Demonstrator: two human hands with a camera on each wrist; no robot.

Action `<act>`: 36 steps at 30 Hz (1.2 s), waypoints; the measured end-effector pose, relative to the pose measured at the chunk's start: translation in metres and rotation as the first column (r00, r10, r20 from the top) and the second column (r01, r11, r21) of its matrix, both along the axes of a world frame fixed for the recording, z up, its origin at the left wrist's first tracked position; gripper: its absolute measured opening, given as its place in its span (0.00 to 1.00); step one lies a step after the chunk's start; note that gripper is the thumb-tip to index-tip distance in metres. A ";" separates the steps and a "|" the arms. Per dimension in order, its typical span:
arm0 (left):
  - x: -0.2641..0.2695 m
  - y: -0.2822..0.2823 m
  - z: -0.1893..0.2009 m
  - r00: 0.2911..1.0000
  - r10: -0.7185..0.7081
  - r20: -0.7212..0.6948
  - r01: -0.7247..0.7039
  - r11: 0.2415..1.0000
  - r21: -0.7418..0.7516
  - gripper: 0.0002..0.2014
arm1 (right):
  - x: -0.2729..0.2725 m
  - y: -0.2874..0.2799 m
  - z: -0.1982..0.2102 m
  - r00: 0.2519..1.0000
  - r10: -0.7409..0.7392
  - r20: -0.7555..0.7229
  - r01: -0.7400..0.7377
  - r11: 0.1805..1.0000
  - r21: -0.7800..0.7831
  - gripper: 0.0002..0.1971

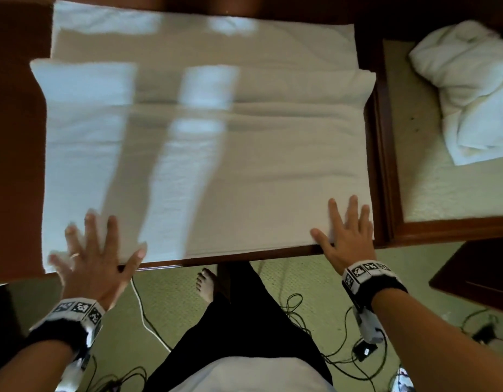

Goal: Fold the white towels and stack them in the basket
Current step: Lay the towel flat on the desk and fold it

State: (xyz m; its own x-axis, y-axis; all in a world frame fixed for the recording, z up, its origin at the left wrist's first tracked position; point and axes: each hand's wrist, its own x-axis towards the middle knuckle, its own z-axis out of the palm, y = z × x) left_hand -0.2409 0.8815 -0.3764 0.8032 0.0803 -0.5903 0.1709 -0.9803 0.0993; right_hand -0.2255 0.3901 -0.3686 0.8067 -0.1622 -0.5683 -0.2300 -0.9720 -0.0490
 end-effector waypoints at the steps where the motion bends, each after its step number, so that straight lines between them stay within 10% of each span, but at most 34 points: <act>1: -0.005 0.002 0.000 1.000 0.014 -0.007 -0.014 1.000 0.012 0.47 | -0.005 -0.004 0.001 1.000 0.001 0.008 -0.001 1.000 -0.008 0.42; 9: 0.001 -0.019 -0.014 0.909 -0.409 0.081 0.405 0.912 0.065 0.61 | -0.009 0.024 -0.005 0.860 0.510 0.008 -0.510 0.860 -0.003 0.56; 12: -0.010 -0.023 -0.014 0.880 -0.452 0.145 0.442 0.892 0.101 0.51 | -0.019 0.020 -0.016 0.866 0.496 0.056 -0.494 0.868 -0.052 0.55; 18: -0.047 -0.022 -0.004 0.831 -0.492 0.261 0.482 0.870 0.104 0.60 | -0.048 0.004 -0.013 0.825 0.516 0.233 -0.512 0.855 -0.079 0.54; 26: -0.028 -0.009 0.039 0.973 -0.208 0.102 0.188 0.966 0.175 0.18 | -0.017 0.008 0.044 0.925 0.380 -0.030 -0.374 0.892 -0.255 0.16; 31: -0.015 -0.010 0.066 0.946 -0.187 -0.266 0.217 0.972 0.089 0.14 | -0.011 0.011 0.069 0.883 0.348 -0.314 -0.417 0.890 -0.186 0.15; 36: 0.015 0.007 0.079 0.993 -0.032 -0.111 0.032 0.999 0.002 0.15 | 0.016 0.011 0.094 0.923 0.311 -0.228 -0.365 0.895 -0.256 0.15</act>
State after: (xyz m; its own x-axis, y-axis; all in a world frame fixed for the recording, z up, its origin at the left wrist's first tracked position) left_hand -0.2260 0.8883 -0.2978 0.7352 0.0575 -0.6755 0.1490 -0.9857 0.0783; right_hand -0.2090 0.4009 -0.2746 0.7329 -0.0762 -0.6761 0.1361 -0.9572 0.2554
